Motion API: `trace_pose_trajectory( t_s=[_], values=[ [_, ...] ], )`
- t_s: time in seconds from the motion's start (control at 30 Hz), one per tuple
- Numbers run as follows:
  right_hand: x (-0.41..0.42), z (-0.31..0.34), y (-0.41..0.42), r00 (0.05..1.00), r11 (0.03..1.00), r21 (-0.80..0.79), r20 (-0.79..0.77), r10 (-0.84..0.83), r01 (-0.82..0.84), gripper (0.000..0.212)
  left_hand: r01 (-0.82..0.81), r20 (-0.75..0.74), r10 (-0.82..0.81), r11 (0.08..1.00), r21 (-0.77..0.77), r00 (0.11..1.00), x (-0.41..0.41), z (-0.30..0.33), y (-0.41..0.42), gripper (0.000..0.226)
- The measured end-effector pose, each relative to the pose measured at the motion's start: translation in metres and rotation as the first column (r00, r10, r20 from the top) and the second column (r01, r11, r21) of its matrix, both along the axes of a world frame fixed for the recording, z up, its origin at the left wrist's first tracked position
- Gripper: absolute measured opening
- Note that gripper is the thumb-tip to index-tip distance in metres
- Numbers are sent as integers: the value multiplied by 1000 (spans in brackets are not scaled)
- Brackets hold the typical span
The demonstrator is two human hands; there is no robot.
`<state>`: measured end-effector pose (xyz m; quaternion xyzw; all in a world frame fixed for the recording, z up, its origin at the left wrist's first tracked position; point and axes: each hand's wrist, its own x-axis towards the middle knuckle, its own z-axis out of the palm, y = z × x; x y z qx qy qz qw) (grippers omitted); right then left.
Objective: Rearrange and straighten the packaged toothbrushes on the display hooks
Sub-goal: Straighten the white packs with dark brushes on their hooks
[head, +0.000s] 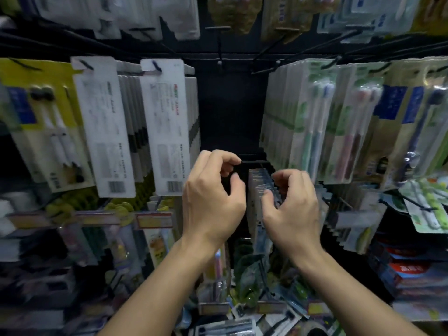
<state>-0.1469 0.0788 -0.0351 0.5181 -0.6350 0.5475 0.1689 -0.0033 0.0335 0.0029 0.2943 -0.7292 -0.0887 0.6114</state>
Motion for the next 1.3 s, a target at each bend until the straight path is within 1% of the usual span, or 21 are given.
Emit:
trace_pose_trajectory(
  t_s=[0.3, 0.43, 0.57, 0.7, 0.8, 0.9, 0.97, 1.07, 1.13, 1.2, 1.3],
  values=[
    [59, 5, -20, 985, 983, 63, -23, 173, -171, 23, -129, -16, 129, 992, 15, 991, 51, -2, -18, 19],
    [77, 10, -28, 978, 977, 55, -22, 206, -205, 22, -217, -35, 217, 976, 10, 975, 73, -6, -27, 19],
    [91, 17, -37, 971, 969, 74, 11, 237, -237, 27, -320, -86, 322, 946, 46, 943, 93, -8, -35, 21],
    [101, 22, -46, 964, 959, 102, 51, 259, -263, 35, -419, -131, 423, 906, 56, 897, 110, -13, -49, 18],
    [109, 26, -52, 958, 950, 136, 93, 270, -281, 39, -484, -152, 496, 868, 113, 855, 118, -15, -57, 18],
    [115, 28, -59, 949, 942, 151, 149, 277, -299, 42, -492, -181, 522, 850, 185, 833, 125, -16, -61, 31],
    [119, 28, -63, 945, 939, 156, 173, 278, -305, 43, -487, -170, 528, 842, 233, 832, 130, -16, -65, 47],
    [123, 30, -69, 940, 937, 159, 196, 278, -311, 46, -484, -81, 529, 820, 306, 845, 135, -16, -71, 79],
    [126, 33, -72, 933, 934, 161, 226, 281, -320, 47, -493, -21, 531, 800, 343, 847, 137, -18, -73, 96],
    [127, 34, -74, 927, 932, 161, 251, 280, -325, 46, -497, 0, 535, 785, 370, 845, 138, -19, -76, 104],
    [128, 35, -77, 925, 931, 163, 259, 278, -325, 40, -502, -13, 551, 770, 394, 834, 140, -19, -77, 102]
  ],
)
